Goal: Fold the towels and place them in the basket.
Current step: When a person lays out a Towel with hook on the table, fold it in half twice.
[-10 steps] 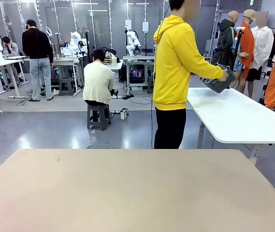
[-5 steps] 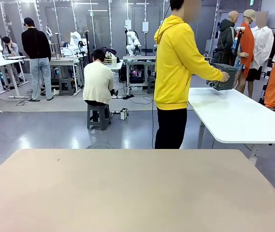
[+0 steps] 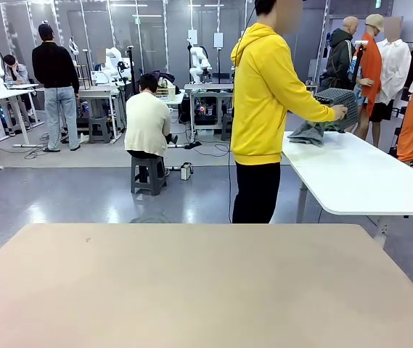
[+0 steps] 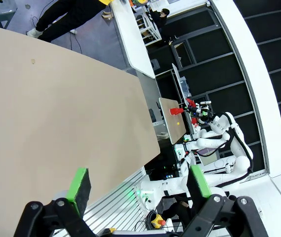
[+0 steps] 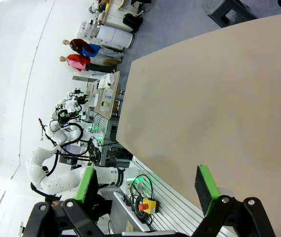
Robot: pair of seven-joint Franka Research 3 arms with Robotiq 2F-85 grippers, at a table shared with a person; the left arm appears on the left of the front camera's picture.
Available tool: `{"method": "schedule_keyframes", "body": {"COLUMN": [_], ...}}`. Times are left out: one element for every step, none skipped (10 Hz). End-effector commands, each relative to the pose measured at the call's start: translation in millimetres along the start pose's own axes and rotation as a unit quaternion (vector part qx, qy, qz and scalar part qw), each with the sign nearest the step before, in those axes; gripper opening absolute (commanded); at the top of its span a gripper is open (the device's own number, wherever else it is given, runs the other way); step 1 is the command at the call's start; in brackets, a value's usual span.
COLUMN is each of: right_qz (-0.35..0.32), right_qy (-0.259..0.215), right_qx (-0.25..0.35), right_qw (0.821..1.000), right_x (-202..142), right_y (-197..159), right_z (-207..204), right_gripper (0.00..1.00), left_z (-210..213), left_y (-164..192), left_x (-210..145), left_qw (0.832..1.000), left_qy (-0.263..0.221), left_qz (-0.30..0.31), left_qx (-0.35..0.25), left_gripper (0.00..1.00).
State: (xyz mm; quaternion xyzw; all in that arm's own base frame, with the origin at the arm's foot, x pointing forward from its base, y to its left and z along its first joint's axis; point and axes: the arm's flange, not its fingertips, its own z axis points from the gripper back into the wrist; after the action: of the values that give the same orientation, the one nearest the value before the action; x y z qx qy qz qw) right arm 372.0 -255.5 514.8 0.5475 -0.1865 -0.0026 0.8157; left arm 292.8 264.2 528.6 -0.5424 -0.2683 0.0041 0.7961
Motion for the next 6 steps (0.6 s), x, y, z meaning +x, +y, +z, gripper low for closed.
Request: {"method": "schedule_keyframes", "body": {"right_qz": [-0.001,-0.001,-0.001,-0.001,-0.001,-0.001], "right_qy": [-0.001,-0.001,-0.001,-0.001,-0.001,-0.001], "right_qx": [0.003,0.003,0.003,0.003,0.003,0.003], "right_qw": [1.000,1.000,1.000,1.000,1.000,1.000], "right_x": [0.6,0.6,0.6,0.6,0.6,0.6], "right_y": [0.6,0.6,0.6,0.6,0.6,0.6], "right_z": [-0.3,-0.3,-0.3,-0.3,-0.3,-0.3], "right_gripper": [1.00,1.00,1.00,1.00,1.00,1.00], "left_z": [2.0,2.0,2.0,2.0,2.0,2.0], "left_y": [-2.4,-2.4,-2.4,-2.4,-2.4,-2.4], "left_x": [2.1,2.1,2.1,2.1,2.1,2.1], "left_qw": [1.000,1.000,1.000,1.000,1.000,1.000], "left_qy": [-0.001,-0.001,-0.001,-0.001,-0.001,-0.001], "left_qz": [-0.002,-0.002,-0.002,-0.002,-0.002,-0.002], "left_qx": [-0.008,-0.008,-0.008,-0.008,-0.008,-0.008], "left_gripper": [1.00,1.00,1.00,1.00,1.00,1.00]}}
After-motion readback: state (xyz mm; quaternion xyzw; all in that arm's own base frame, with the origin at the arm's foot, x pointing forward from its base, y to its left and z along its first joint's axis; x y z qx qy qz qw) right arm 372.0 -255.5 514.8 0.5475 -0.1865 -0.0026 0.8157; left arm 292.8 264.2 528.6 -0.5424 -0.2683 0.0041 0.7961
